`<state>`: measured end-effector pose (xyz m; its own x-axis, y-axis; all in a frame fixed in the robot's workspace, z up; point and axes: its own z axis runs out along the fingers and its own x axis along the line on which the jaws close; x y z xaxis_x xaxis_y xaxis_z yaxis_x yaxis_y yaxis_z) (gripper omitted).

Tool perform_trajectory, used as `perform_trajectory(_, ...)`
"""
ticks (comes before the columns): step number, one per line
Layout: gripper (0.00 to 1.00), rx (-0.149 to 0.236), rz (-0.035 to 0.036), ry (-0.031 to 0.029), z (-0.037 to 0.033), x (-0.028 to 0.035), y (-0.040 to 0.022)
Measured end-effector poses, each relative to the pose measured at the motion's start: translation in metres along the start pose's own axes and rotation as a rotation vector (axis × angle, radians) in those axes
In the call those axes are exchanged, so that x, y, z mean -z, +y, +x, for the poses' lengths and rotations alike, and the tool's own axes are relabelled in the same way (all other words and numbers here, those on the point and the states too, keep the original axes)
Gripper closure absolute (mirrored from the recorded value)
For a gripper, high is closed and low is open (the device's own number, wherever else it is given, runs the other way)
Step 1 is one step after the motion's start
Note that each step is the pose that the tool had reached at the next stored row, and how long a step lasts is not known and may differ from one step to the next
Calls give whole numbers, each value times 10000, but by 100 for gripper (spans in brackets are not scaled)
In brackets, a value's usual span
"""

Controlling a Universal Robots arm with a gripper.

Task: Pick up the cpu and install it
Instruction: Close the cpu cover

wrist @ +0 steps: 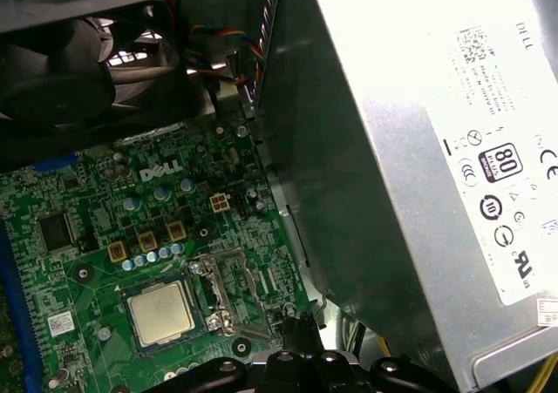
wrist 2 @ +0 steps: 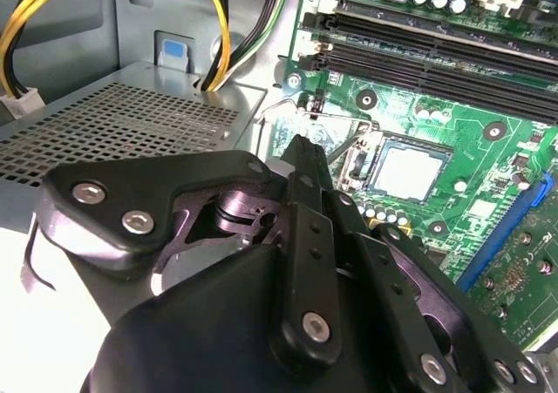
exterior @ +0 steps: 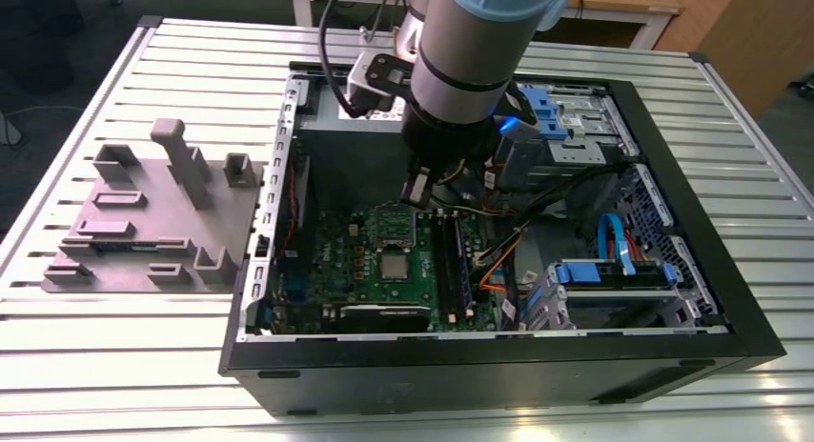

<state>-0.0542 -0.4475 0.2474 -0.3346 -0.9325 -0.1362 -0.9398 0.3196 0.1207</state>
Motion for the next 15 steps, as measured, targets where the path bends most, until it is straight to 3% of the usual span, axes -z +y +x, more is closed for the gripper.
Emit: perform_trajectory(15, 90, 0, 1, 6, 117, 22, -34)
